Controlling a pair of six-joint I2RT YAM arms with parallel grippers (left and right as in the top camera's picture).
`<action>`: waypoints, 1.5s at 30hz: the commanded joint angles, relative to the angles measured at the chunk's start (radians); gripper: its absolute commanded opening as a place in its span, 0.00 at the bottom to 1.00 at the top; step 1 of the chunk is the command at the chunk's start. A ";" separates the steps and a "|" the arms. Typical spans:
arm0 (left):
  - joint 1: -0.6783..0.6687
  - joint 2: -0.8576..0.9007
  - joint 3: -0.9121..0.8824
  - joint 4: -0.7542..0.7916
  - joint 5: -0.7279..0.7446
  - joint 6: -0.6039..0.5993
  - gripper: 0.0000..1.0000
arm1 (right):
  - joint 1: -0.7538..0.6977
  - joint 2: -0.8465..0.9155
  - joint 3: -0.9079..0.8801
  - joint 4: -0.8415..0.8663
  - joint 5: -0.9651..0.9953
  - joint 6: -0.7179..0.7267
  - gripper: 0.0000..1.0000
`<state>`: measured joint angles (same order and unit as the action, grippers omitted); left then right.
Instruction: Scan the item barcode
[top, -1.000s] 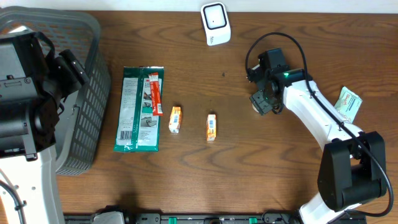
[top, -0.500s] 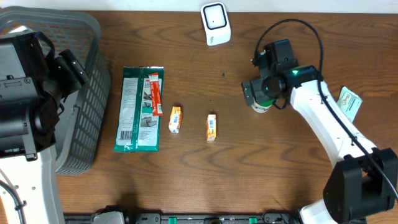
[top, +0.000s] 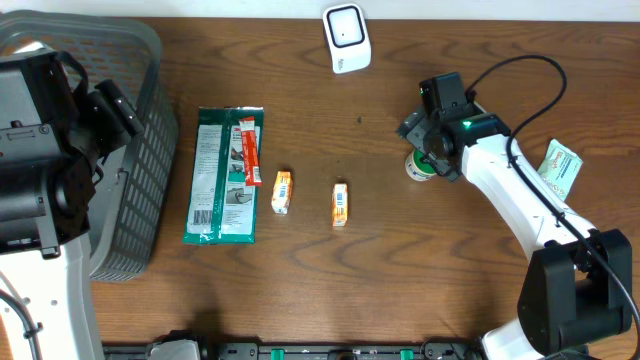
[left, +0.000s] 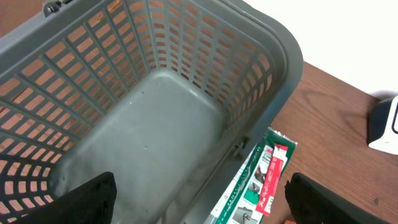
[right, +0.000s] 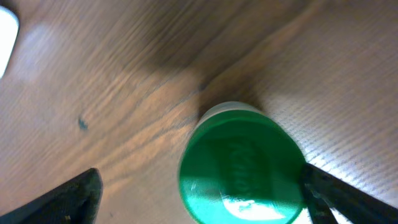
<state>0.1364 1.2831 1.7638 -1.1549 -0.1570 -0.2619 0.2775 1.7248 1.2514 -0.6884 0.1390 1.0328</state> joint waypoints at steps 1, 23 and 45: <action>0.005 0.002 0.006 -0.001 -0.009 -0.002 0.88 | 0.005 0.029 -0.039 -0.004 0.028 0.141 0.89; 0.005 0.003 0.006 -0.001 -0.009 -0.002 0.88 | 0.003 -0.018 0.004 0.057 0.024 -0.055 0.99; 0.005 0.003 0.006 -0.001 -0.009 -0.002 0.88 | 0.006 -0.025 0.109 -0.095 -0.045 -0.221 0.99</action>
<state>0.1364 1.2831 1.7638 -1.1549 -0.1570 -0.2619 0.2771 1.7184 1.3441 -0.7479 0.0933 0.8024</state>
